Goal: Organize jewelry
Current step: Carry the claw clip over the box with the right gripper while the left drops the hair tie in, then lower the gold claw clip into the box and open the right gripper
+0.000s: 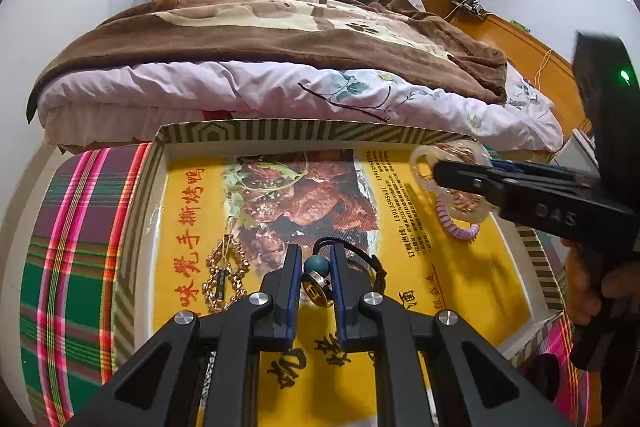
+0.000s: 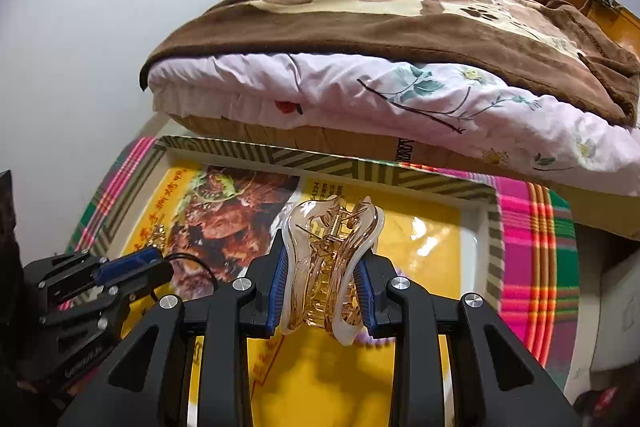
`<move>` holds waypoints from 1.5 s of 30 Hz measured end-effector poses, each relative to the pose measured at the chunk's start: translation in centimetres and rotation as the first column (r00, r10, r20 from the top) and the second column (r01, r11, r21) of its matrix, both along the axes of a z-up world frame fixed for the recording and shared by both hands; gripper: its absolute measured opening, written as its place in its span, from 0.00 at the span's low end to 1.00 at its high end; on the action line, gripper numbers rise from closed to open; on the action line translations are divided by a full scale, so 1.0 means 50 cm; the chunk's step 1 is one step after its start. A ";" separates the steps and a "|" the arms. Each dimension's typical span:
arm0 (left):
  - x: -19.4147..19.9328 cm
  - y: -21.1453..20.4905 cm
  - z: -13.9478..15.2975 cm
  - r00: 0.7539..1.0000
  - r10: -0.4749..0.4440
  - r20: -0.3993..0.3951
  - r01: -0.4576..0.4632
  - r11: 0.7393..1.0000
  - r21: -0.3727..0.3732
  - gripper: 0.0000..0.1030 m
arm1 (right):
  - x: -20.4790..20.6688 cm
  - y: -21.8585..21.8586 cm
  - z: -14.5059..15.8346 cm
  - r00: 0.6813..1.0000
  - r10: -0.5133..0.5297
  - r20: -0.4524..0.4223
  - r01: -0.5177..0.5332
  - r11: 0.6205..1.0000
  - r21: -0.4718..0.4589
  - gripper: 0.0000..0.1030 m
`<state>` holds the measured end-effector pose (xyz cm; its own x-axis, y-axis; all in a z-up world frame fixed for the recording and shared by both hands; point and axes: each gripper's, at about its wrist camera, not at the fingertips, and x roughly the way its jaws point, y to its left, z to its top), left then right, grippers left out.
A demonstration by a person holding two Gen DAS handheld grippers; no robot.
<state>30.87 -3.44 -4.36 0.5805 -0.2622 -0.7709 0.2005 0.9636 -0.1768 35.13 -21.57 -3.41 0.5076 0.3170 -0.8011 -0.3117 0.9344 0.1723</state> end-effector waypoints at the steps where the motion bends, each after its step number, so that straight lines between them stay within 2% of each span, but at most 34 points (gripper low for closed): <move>1: 0.003 -0.001 -0.003 1.000 0.002 -0.003 -0.002 1.000 0.001 0.14 | 0.004 0.004 -0.002 1.000 0.002 -0.001 -0.002 1.000 -0.007 0.30; 10: 0.018 0.001 -0.035 0.999 0.014 -0.052 -0.013 0.999 0.030 0.14 | 0.038 0.036 -0.024 0.999 0.012 -0.034 -0.014 0.999 -0.042 0.30; 14: 0.013 0.007 -0.034 0.999 0.022 -0.046 -0.020 0.999 0.048 0.14 | 0.037 0.044 -0.027 0.999 0.018 -0.031 -0.019 0.999 -0.042 0.30; 16: 0.014 0.010 -0.035 0.998 0.033 -0.048 -0.031 0.998 0.052 0.20 | 0.038 0.044 -0.032 0.999 0.012 -0.042 -0.014 0.999 -0.038 0.30; 18: 0.014 0.012 -0.034 0.998 0.041 -0.049 -0.039 0.998 0.046 0.40 | 0.037 0.041 -0.035 0.999 0.001 -0.046 -0.002 1.000 -0.032 0.30; 20: 0.013 0.015 -0.033 0.998 0.045 -0.049 -0.043 0.998 0.043 0.52 | 0.036 0.042 -0.036 0.999 -0.001 -0.048 0.000 0.999 -0.032 0.30; 25: 0.009 0.016 -0.029 0.998 0.049 -0.050 -0.047 0.998 0.050 0.53 | 0.032 0.044 -0.034 0.999 -0.011 -0.050 0.009 0.999 -0.039 0.31; 29: -0.004 0.018 -0.010 0.998 0.049 -0.027 -0.048 0.998 0.046 0.65 | 0.015 0.039 -0.017 0.999 -0.010 -0.033 0.009 1.000 -0.004 0.46; 37: -0.055 0.027 0.043 0.998 0.057 0.022 -0.057 0.998 0.039 0.67 | -0.050 0.018 0.043 0.999 -0.024 0.034 0.022 0.998 0.061 0.46; 39: -0.074 0.029 0.057 0.998 0.055 0.032 -0.056 0.997 0.048 0.70 | -0.064 0.017 0.054 0.999 -0.021 0.046 0.019 0.998 0.061 0.46; 45: -0.130 0.031 0.091 0.996 0.056 0.069 -0.061 0.996 0.062 0.70 | -0.122 0.010 0.088 0.997 -0.018 0.078 0.012 0.997 0.074 0.46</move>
